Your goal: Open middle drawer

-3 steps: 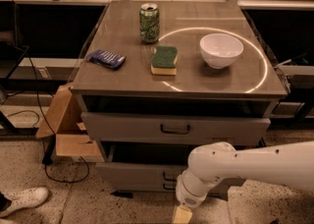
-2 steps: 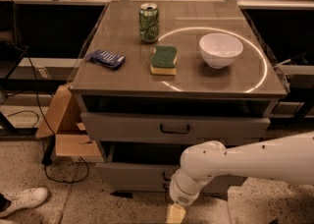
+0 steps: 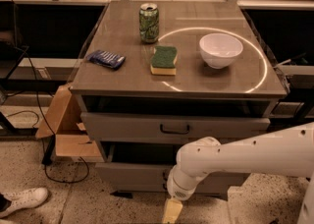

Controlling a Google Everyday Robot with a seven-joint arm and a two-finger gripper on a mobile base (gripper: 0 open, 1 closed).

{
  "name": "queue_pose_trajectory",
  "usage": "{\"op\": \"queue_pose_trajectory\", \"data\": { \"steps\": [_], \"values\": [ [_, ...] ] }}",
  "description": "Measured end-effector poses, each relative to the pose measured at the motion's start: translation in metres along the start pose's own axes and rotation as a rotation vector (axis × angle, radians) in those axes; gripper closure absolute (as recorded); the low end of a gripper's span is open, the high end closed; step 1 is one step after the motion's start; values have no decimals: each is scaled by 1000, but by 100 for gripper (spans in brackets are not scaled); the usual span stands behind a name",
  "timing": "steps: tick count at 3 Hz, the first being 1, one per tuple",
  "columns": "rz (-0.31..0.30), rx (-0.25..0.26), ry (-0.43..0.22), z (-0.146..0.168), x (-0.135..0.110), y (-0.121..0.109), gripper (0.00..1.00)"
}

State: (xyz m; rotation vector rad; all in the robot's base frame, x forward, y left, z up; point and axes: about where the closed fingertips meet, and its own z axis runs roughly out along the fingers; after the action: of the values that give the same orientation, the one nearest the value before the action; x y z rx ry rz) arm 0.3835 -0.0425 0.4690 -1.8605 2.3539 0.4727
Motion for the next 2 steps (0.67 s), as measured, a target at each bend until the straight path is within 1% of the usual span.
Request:
{"op": "queue_pose_trajectory", "data": {
  "steps": [1,2],
  "values": [
    [11,2,18,11,2,-16,0],
    [39,-7,34,24,14,-27,0]
  ]
}}
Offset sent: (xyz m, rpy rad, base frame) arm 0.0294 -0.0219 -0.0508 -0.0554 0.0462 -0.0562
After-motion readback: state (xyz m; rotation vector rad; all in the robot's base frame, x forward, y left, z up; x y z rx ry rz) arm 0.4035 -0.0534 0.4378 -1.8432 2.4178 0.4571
